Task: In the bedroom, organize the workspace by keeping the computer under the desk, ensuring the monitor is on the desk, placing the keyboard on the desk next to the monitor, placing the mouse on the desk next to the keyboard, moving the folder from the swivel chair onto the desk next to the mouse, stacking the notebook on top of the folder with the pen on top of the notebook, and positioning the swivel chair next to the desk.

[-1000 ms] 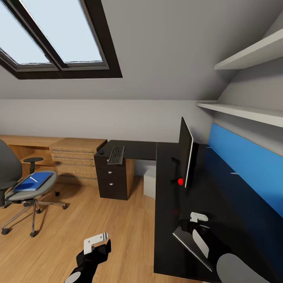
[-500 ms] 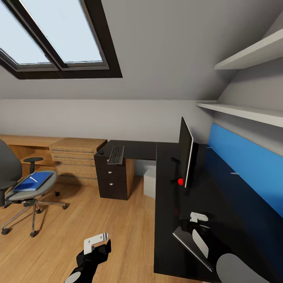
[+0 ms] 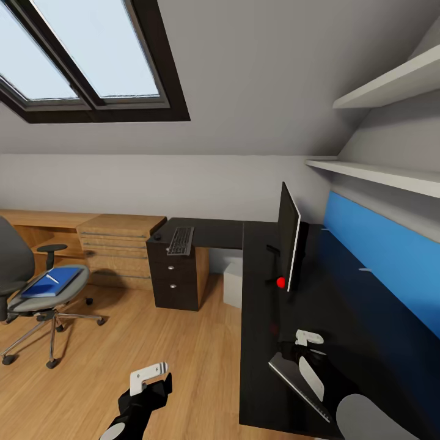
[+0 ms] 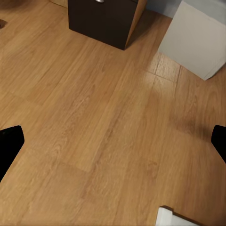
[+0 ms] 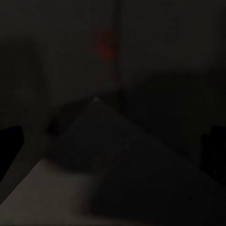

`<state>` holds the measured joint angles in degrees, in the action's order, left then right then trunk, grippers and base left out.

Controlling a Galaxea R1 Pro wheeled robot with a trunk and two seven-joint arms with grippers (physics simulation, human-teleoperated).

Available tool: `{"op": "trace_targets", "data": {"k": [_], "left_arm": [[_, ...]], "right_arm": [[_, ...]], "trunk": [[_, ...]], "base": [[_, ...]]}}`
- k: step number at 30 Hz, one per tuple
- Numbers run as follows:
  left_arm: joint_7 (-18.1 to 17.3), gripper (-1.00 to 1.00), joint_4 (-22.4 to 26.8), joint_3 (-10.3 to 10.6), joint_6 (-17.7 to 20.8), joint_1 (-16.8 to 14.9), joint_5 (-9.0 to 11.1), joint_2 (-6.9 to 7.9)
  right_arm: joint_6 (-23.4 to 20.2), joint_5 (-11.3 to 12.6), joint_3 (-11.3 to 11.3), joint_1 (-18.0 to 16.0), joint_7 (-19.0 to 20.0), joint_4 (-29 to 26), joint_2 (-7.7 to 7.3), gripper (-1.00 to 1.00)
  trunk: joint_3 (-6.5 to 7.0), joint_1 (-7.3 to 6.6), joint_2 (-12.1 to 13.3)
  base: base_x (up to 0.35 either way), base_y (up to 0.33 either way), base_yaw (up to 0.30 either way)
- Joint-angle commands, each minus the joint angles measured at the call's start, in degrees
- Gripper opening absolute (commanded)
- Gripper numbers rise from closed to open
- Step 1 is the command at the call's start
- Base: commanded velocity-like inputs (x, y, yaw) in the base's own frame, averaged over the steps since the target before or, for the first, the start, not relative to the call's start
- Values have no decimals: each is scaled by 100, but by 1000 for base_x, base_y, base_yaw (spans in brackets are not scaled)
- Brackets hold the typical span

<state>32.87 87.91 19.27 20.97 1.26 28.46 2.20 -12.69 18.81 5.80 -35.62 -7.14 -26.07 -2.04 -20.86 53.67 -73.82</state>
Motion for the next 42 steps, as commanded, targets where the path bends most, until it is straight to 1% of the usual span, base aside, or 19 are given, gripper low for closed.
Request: {"op": "trace_targets", "data": {"k": [1,7,19,27,42], "left_arm": [[44,100,4,13,6,-2,40,7],[44,100,0,15,6,0,38,8],[44,100,-1,15,4,0,37,9],[44,100,-1,15,4,-2,37,9],[44,100,-1,15,4,1,37,9]], "right_arm": [[-49,105,35,2,-59,58,-7,100],[-49,105,35,2,-59,58,-2,100],[-46,105,35,2,-59,58,27,100],[-45,105,35,2,-59,58,26,100],[-43,105,35,2,-59,58,28,100]], "trunk": [[-7,1,-3],[-7,1,-3],[-7,1,-3],[-7,1,-3],[-7,1,-3]], "base": [[-176,-39,0],[-253,-104,0],[-45,-33,0],[-177,-120,0],[-21,-15,0]]}}
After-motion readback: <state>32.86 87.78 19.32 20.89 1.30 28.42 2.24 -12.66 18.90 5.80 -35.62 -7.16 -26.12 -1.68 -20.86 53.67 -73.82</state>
